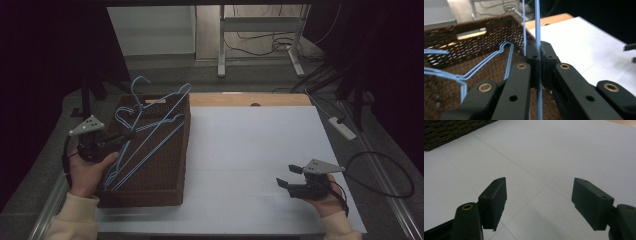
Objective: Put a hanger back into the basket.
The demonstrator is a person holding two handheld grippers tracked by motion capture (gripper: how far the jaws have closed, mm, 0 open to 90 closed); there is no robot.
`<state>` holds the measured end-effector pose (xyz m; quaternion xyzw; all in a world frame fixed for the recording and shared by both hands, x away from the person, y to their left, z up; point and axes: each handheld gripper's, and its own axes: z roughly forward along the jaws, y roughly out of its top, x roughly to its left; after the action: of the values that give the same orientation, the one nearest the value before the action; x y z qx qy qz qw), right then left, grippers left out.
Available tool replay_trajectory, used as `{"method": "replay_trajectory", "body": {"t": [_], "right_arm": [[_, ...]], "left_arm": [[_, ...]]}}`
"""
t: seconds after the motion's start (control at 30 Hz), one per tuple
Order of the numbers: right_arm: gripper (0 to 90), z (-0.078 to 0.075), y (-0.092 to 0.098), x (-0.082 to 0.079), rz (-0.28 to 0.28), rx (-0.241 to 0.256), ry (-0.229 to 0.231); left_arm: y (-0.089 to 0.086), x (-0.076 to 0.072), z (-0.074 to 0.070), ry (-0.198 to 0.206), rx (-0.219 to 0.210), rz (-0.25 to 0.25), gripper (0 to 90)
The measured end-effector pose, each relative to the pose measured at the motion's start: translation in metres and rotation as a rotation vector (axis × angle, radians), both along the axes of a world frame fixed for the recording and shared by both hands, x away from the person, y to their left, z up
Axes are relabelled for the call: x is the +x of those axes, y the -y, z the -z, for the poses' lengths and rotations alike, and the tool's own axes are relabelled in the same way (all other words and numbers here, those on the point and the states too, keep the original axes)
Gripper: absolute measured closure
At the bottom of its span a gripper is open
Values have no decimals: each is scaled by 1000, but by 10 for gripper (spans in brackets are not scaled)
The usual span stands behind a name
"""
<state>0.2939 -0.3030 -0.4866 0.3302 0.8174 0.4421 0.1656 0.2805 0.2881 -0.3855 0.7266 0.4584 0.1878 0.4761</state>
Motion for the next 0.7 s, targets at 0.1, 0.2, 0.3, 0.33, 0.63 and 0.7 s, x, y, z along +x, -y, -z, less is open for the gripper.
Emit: {"method": "replay_trajectory", "body": {"t": [0.1, 0.2, 0.3, 0.33, 0.63, 0.7], "right_arm": [[288, 0, 0, 0, 2, 3, -1], [288, 0, 0, 0, 1, 3, -1], [288, 0, 0, 0, 2, 6, -1], [288, 0, 0, 0, 2, 6, 0], [288, 1, -1, 1, -1, -4, 0], [288, 1, -1, 1, 3, -3, -1]], "left_arm": [[-7, 3, 3, -14, 4, -3, 868], [-12, 5, 5, -28, -2, -2, 868], [-16, 6, 8, -48, -10, 3, 868], [-18, 5, 9, -59, -7, 4, 868], [-17, 14, 23, -125, 28, 16, 868], [-16, 18, 27, -141, 37, 18, 868]]}}
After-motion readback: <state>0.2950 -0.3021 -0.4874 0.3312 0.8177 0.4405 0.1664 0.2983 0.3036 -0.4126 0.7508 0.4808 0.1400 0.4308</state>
